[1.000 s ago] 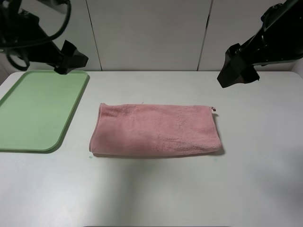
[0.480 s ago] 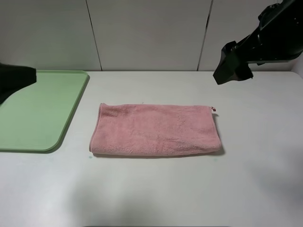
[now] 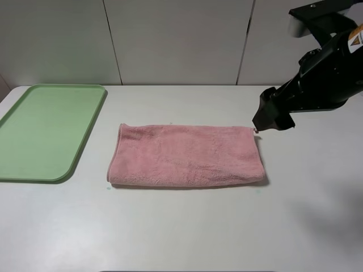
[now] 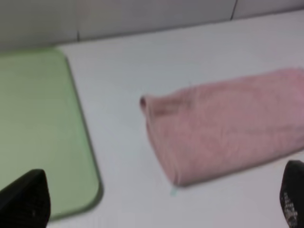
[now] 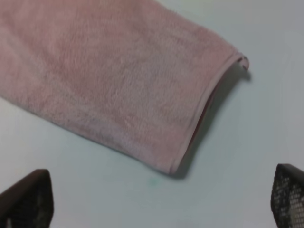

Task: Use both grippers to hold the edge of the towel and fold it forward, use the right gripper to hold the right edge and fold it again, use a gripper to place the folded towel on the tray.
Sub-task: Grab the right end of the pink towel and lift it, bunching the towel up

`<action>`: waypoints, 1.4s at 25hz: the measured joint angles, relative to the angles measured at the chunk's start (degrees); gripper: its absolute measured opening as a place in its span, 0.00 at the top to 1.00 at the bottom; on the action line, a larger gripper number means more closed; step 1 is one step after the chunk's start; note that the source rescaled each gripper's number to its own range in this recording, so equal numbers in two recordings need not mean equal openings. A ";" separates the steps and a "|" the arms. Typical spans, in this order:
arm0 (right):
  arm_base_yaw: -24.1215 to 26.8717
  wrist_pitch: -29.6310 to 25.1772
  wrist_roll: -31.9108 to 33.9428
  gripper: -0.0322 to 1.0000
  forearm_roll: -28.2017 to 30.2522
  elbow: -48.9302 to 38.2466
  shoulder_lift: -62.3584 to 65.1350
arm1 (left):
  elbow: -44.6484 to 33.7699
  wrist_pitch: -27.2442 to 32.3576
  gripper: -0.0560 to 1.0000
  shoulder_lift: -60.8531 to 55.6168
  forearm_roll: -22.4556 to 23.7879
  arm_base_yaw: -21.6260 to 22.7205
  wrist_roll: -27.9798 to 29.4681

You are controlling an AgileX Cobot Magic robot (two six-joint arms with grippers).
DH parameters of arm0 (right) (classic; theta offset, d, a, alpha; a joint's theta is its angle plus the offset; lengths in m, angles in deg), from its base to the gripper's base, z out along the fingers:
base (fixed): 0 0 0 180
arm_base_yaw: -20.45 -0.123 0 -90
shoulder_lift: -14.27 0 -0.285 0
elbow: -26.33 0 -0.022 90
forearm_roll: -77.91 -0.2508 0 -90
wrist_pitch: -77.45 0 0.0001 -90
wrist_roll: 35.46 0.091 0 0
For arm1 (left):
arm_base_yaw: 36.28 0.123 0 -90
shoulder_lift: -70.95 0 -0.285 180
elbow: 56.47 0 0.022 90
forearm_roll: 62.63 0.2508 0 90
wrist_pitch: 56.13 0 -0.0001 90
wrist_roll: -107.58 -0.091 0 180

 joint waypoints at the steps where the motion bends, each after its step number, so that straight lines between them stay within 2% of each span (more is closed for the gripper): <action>1: 0.00 0.37 0.00 0.00 -0.24 -0.23 0.00 | 0.06 1.57 0.03 -1.85 1.12 0.00 1.57; 6: 0.00 0.84 0.00 0.00 -0.90 -0.35 0.01 | 0.91 4.87 0.03 -6.48 2.80 0.00 4.45; 12: 0.00 0.91 0.00 0.00 -2.30 -0.35 0.01 | 2.10 16.69 0.03 -6.87 4.16 0.00 3.85; 28: 0.00 2.52 0.95 0.00 -4.08 -0.35 0.01 | 1.11 16.23 0.04 -6.98 4.69 0.26 3.79; 31: 0.00 3.83 4.69 0.00 -4.14 -0.45 -0.07 | 1.11 16.23 0.04 -6.98 4.69 3.39 3.79; 35: 0.00 4.18 13.27 0.00 -3.35 -0.45 -2.56 | 1.11 16.23 0.04 -6.98 4.97 11.34 3.79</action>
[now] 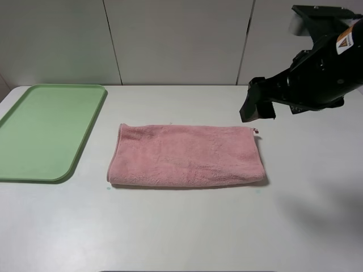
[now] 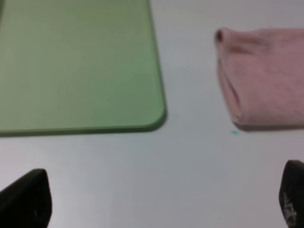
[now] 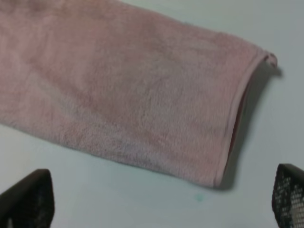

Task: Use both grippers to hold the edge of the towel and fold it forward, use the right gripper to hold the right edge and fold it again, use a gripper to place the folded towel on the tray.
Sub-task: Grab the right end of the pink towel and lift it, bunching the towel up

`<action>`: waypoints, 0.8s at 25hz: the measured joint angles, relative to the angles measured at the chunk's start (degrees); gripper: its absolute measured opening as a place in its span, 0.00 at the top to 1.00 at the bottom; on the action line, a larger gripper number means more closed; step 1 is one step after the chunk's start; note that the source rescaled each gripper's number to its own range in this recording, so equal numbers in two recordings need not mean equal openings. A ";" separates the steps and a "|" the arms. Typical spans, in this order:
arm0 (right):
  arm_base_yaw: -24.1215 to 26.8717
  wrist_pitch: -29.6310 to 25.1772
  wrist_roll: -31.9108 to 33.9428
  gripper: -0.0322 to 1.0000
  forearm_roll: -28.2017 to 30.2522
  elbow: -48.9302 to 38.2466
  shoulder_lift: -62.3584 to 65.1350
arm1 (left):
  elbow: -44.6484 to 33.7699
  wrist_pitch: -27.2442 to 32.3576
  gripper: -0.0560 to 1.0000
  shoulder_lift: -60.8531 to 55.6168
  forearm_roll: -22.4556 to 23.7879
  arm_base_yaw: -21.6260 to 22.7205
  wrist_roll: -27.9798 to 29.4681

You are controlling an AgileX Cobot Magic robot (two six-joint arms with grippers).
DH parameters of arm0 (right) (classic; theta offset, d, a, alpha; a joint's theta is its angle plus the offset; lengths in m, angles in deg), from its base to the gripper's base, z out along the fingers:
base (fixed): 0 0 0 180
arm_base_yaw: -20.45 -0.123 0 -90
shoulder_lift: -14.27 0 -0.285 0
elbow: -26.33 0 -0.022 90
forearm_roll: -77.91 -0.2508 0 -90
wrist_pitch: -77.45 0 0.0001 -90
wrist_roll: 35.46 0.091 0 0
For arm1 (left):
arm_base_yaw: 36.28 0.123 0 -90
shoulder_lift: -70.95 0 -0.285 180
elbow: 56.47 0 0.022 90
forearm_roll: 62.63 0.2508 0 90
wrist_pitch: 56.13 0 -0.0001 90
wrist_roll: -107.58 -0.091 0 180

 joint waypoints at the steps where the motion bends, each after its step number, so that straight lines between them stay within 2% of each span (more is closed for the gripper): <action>1: 0.00 0.06 1.50 0.00 0.60 0.00 -1.40 | 0.00 0.00 0.04 0.00 0.23 1.87 0.00; 4: 0.00 1.67 4.27 0.00 1.07 0.00 -6.21 | 0.00 0.00 0.04 0.00 0.49 7.92 0.02; 8: 0.24 3.98 4.80 0.00 1.18 0.00 -12.72 | 0.00 0.00 0.04 0.00 0.71 12.53 0.13; 16: 6.19 7.16 3.46 0.00 1.24 0.11 -21.15 | 0.00 0.00 0.04 0.00 0.73 13.25 0.13; 20: 6.51 8.30 0.42 0.00 0.65 0.21 -24.52 | 0.00 0.00 0.04 0.00 0.73 13.25 0.18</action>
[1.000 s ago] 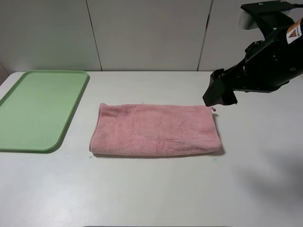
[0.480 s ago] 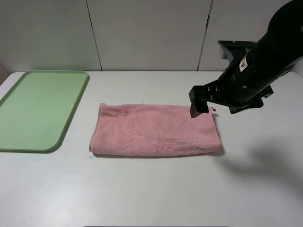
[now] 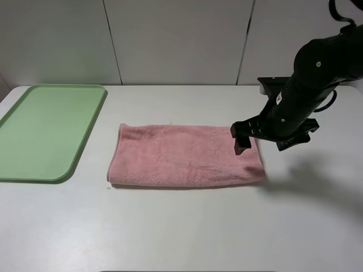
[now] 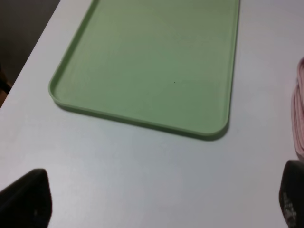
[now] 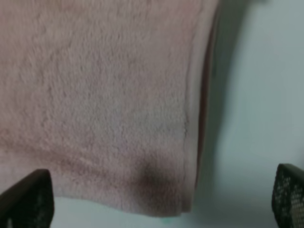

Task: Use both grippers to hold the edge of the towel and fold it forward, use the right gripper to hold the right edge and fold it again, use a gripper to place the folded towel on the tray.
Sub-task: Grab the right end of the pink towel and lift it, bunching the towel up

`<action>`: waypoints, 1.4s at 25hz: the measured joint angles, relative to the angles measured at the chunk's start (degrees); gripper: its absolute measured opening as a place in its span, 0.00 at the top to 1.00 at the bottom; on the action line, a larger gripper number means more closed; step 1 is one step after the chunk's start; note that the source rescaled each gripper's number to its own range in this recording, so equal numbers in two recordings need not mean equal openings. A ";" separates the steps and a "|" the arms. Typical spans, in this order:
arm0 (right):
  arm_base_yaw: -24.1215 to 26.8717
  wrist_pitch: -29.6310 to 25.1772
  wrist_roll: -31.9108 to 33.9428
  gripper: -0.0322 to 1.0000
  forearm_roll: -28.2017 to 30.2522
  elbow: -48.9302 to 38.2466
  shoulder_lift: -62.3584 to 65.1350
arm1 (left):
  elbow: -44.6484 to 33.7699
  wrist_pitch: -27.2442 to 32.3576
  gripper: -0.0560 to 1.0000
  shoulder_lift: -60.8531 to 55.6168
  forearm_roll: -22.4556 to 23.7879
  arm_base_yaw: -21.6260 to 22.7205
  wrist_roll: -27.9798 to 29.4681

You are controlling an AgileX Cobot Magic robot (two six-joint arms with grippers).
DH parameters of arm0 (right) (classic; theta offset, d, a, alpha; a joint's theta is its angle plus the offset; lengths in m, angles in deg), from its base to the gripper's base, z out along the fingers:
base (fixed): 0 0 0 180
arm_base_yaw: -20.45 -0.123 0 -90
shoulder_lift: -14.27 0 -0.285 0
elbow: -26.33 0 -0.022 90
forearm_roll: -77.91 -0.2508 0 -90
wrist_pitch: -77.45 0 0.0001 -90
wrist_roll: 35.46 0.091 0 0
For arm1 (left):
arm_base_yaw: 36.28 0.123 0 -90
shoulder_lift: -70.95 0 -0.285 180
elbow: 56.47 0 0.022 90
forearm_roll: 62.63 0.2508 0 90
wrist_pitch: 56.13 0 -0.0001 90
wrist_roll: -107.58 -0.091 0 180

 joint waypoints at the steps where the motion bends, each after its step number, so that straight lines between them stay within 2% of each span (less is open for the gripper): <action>1: 0.00 0.88 -0.22 0.00 0.00 0.00 -0.95 | 0.00 0.00 0.04 0.00 0.00 0.00 0.00; 12: 3.67 7.76 -1.10 0.00 0.04 0.08 -7.39 | 0.00 0.00 0.04 0.00 0.00 0.00 0.00; 22: 4.14 10.86 -2.49 0.00 0.17 0.19 -13.02 | 0.00 -0.02 0.04 0.00 0.00 0.00 0.00; 30: 4.14 10.94 -2.91 0.01 0.28 0.67 -13.94 | 0.00 -0.02 0.04 0.00 0.00 0.00 0.00; 32: 4.14 11.25 -2.98 0.13 0.34 0.67 -13.96 | 0.00 -0.07 0.04 0.00 0.00 0.00 0.00; 35: 4.14 11.94 -2.98 0.42 -0.13 0.86 -14.27 | 0.00 -0.07 0.04 0.00 0.00 0.00 0.00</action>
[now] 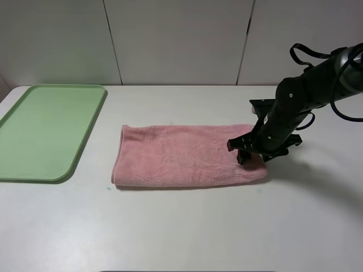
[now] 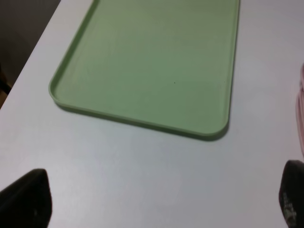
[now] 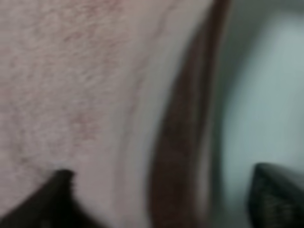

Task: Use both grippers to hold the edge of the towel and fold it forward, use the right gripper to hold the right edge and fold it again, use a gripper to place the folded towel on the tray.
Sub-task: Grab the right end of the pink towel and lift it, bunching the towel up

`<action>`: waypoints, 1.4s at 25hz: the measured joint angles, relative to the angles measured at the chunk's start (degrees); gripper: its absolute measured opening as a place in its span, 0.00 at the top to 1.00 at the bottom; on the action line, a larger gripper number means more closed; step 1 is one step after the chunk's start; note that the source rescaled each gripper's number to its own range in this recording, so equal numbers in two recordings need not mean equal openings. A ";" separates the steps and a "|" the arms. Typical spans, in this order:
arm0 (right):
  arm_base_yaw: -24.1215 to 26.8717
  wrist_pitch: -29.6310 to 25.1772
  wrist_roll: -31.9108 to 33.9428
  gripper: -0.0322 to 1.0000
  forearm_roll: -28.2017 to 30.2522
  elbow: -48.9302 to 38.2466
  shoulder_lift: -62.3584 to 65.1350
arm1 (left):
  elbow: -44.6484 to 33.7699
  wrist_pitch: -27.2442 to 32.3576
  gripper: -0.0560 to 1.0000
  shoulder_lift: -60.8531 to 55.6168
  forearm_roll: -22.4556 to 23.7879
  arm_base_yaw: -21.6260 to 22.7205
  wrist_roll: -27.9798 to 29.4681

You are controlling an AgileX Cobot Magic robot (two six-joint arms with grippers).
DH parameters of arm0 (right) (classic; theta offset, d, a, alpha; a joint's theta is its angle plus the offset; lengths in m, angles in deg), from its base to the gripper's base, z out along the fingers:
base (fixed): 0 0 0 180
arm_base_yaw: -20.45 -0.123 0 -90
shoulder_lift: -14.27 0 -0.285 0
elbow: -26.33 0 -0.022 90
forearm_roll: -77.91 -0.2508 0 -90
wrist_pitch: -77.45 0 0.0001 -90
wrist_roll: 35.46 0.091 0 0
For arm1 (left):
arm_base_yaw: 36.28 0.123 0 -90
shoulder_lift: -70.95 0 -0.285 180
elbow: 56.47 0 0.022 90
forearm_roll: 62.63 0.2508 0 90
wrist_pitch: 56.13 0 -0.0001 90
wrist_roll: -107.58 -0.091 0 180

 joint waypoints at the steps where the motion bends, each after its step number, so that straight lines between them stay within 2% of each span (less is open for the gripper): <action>1: -0.07 0.36 0.00 0.53 -0.52 0.00 -0.07 | 0.00 0.00 0.04 0.00 0.00 0.00 0.00; 5: -0.53 0.43 0.06 0.91 -0.92 0.05 -0.07 | 0.00 0.00 0.04 0.00 0.00 0.00 0.00; 13: -0.53 -1.45 0.06 0.92 1.20 0.37 0.39 | 0.00 0.00 0.04 0.00 0.00 0.00 0.00; 19: -0.47 -9.46 0.06 0.92 5.45 -0.36 5.22 | 0.00 -0.06 0.04 0.00 0.00 0.00 0.00; 29: -0.47 -17.17 0.01 0.92 8.25 -0.36 19.18 | 0.00 -0.06 0.04 0.00 0.00 0.00 0.00; 35: -0.47 -23.60 0.61 0.92 14.56 -0.36 23.56 | 0.00 -0.06 0.04 0.00 0.00 0.00 0.00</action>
